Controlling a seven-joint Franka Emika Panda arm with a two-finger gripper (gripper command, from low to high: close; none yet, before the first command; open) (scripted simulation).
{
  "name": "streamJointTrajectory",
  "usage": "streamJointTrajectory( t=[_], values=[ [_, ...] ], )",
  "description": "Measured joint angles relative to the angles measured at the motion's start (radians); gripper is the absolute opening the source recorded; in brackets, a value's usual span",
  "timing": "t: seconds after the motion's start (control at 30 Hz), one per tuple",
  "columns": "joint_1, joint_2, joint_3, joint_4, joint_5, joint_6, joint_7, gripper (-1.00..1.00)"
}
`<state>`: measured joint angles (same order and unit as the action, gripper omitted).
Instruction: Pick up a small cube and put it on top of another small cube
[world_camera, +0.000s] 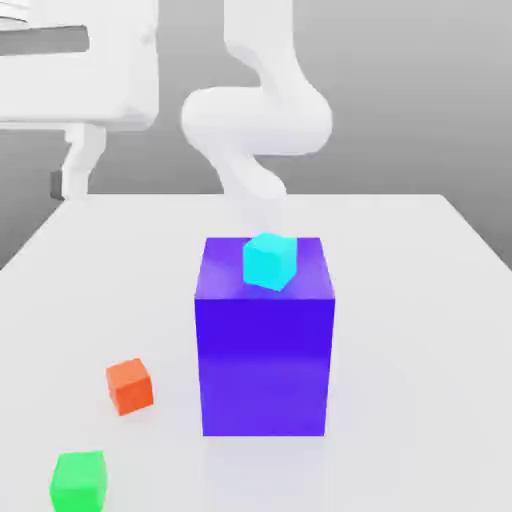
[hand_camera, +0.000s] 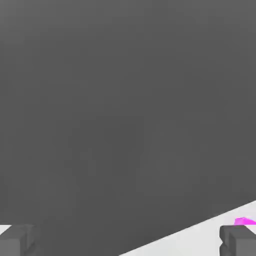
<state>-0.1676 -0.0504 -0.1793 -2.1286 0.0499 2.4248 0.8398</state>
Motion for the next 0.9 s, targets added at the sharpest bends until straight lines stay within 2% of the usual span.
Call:
streamJointTrajectory(
  t=[0.5,0.63,0.67,0.9],
  values=[
    [-0.194,0.554,-0.048,0.127,0.141,0.083,-0.041,0.0],
    [-0.231,0.699,-0.019,0.163,0.18,0.169,-0.064,0.0],
    [-0.236,0.722,-0.013,0.169,0.187,0.186,-0.068,-1.0],
    [-0.235,0.721,-0.014,0.169,0.189,0.184,-0.07,-1.0]
  ],
)
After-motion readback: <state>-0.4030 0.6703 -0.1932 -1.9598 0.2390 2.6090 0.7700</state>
